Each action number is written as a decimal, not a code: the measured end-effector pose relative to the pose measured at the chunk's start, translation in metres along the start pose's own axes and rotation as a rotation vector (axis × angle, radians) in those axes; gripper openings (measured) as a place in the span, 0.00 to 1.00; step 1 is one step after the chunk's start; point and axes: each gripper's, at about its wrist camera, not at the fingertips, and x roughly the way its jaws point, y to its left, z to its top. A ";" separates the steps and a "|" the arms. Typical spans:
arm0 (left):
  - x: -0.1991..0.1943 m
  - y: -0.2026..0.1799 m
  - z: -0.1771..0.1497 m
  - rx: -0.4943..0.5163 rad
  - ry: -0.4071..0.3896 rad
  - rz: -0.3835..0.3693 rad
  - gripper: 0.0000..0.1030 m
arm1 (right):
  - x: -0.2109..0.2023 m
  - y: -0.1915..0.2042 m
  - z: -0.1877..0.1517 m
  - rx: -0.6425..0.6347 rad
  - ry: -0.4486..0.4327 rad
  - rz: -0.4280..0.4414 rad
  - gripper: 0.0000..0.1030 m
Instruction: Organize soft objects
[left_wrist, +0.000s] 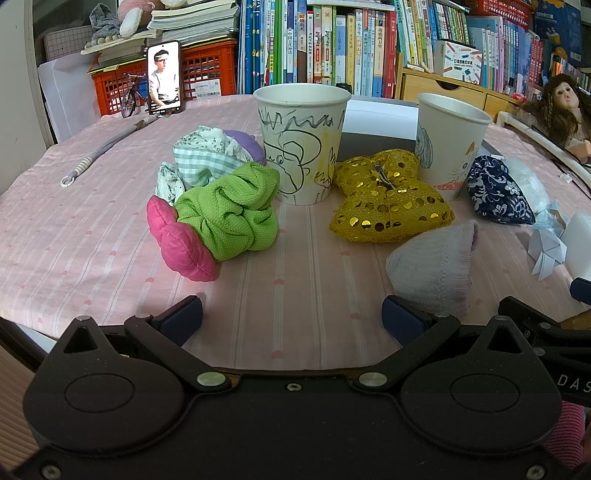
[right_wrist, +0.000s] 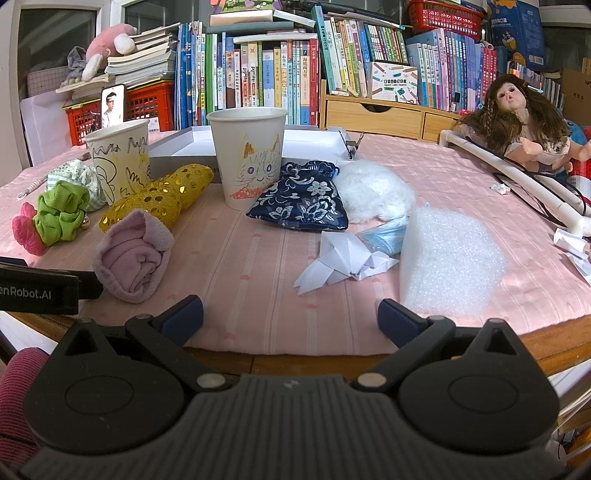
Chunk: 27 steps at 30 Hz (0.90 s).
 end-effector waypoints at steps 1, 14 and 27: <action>0.000 0.000 0.000 0.000 0.000 0.000 1.00 | 0.000 0.000 0.000 0.000 0.000 0.000 1.00; 0.001 0.002 -0.002 0.010 -0.012 -0.010 1.00 | 0.000 -0.001 0.000 -0.001 -0.002 0.003 1.00; -0.001 0.003 -0.001 0.008 -0.003 -0.014 1.00 | -0.001 -0.003 0.002 -0.006 0.001 0.022 1.00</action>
